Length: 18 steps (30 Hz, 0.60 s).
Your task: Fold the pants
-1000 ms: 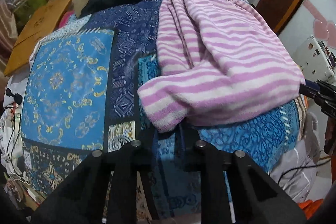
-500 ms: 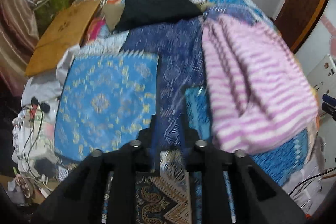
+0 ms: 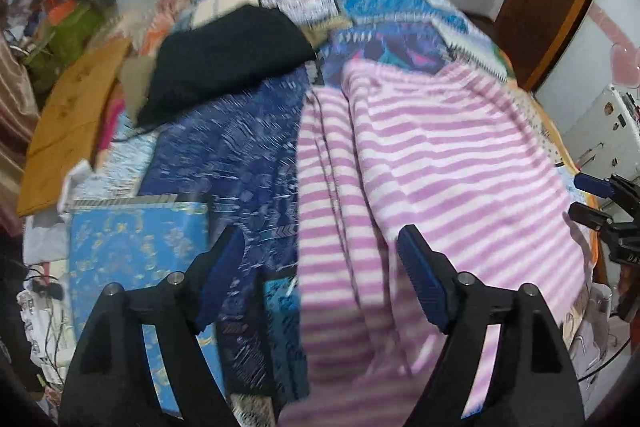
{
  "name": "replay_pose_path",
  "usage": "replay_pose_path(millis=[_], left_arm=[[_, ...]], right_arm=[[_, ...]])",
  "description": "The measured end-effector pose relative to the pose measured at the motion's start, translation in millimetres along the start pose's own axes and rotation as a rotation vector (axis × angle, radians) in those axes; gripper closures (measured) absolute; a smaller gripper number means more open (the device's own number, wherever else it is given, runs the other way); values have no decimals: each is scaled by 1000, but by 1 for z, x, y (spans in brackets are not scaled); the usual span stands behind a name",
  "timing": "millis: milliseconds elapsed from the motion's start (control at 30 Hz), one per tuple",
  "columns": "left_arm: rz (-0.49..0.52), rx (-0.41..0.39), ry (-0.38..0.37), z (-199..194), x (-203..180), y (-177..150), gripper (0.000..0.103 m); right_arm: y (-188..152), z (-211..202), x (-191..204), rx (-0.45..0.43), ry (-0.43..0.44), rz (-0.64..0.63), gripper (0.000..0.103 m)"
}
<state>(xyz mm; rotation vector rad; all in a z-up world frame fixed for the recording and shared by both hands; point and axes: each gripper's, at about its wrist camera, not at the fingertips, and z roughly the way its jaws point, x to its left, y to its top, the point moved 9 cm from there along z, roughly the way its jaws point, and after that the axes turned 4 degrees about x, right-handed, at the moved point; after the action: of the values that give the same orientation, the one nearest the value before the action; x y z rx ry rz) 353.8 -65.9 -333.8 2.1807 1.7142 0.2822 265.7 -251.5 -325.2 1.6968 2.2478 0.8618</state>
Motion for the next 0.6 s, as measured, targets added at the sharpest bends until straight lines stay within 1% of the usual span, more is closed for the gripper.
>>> replay_pose_path(millis=[33, 100, 167, 233, 367, 467, 600], left_arm=[[-4, 28, -14, 12, 0, 2, 24], [-10, 57, -33, 25, 0, 3, 24], [-18, 85, -73, 39, -2, 6, 24], [-23, 105, -109, 48, -5, 9, 24], [-19, 132, -162, 61, -11, 17, 24], [-3, 140, -184, 68, -18, 24, 22], [17, 143, -196, 74, -25, 31, 21]], right_arm=[[0, 0, 0, 0, 0, 0, 38], [3, 16, -4, 26, 19, 25, 38], [7, 23, -7, 33, 47, 45, 34], [12, 29, -10, 41, 52, 45, 30], [19, 42, -8, 73, 94, 39, 29], [23, 50, -8, 97, 133, 40, 28], [27, 61, -8, 120, 182, 66, 23]])
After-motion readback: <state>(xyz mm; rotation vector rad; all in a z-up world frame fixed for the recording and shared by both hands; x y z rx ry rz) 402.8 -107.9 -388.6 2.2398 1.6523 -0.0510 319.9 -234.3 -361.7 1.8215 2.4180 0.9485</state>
